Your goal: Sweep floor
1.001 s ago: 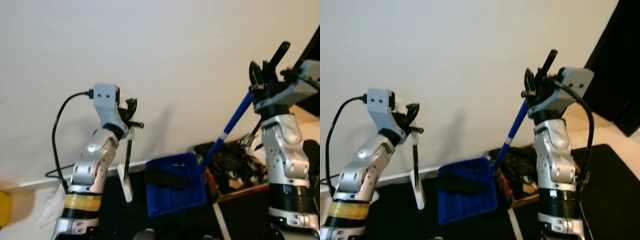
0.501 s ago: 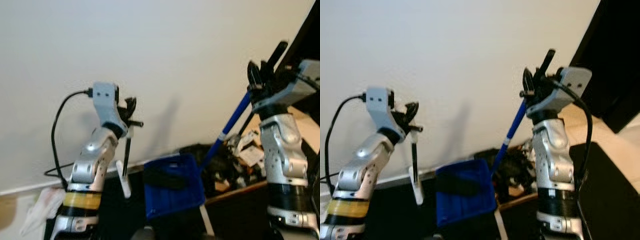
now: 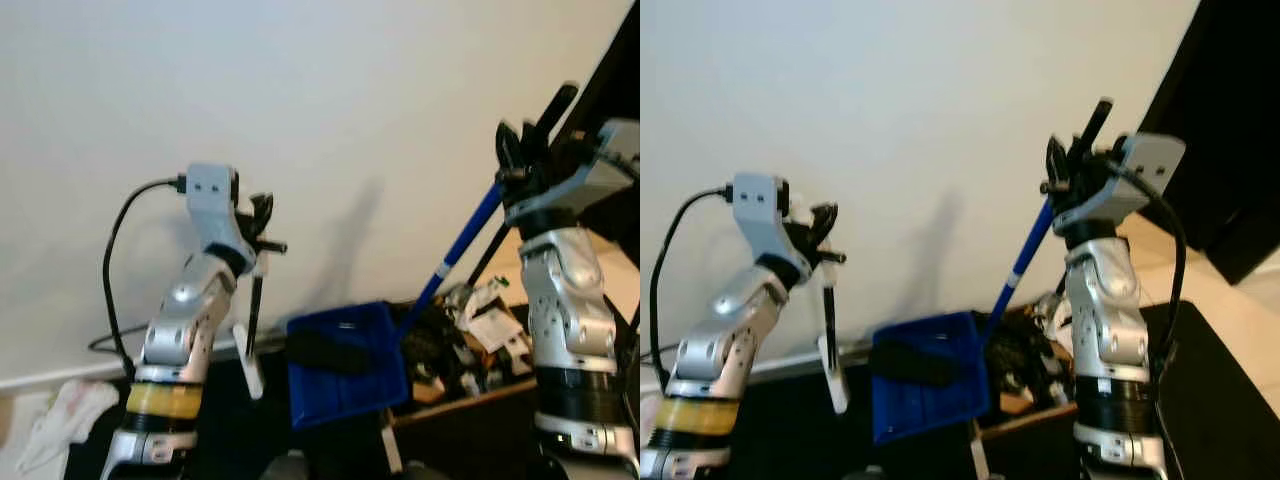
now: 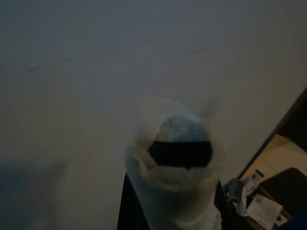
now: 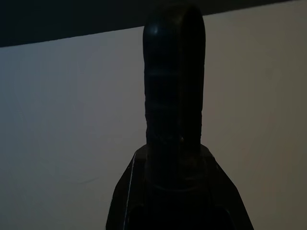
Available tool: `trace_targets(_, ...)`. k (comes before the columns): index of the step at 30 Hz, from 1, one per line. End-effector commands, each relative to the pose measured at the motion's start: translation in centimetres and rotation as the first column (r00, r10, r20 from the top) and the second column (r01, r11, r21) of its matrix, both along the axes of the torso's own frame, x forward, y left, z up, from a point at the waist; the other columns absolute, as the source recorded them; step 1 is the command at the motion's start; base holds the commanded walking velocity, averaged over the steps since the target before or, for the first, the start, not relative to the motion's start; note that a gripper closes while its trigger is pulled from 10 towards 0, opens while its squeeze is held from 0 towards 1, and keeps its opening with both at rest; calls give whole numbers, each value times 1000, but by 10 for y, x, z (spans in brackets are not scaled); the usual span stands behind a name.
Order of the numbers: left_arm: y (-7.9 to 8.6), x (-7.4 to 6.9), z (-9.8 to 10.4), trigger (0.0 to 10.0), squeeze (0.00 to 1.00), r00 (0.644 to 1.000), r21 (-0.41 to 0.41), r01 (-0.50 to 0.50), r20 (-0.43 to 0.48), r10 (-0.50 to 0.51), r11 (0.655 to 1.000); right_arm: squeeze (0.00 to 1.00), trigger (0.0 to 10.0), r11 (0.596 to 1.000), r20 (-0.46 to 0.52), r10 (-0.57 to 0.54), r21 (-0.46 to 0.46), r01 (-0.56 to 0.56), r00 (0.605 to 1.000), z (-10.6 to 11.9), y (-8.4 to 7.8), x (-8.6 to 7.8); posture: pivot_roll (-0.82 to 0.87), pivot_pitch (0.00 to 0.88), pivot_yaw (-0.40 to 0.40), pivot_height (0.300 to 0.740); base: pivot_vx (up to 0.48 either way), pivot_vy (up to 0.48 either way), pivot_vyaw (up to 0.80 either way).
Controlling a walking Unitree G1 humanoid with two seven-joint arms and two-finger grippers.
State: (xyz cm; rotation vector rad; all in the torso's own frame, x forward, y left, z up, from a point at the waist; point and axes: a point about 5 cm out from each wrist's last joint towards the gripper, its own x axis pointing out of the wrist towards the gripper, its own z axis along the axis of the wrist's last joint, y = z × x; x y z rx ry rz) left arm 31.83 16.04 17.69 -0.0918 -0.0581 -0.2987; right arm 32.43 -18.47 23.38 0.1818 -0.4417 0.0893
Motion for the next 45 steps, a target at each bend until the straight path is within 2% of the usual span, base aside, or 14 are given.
trace_targets(1, -1, 0, 6, 10000, 0, 999, 21, 4, 31, -5, 1000, 0, 10000, 1000, 48, -6, 27, 5, 999, 10, -3, -2, 135, 32, 49, 740, 240, -390, 0)
trace_targets(26, -2, 0, 6, 10000, 0, 1000, 17, 7, 29, -7, 1000, 0, 10000, 1000, 53, 0, 29, -1, 999, 10, -1, -2, 138, 32, 51, 740, 175, -365, 0)
trace_targets(40, -3, 0, 8, 10000, 0, 999, -11, 2, 36, -2, 1000, 0, 10000, 999, 75, 26, 32, -28, 997, 16, 4, -3, 138, 34, 51, 740, 93, 0, 0)
trace_targets(45, -2, 0, 5, 10000, 0, 1000, -13, 1, 30, -1, 1000, 0, 10000, 999, 191, -14, 34, 7, 982, 40, 7, 1, 139, 38, 55, 740, 0, 0, 0)
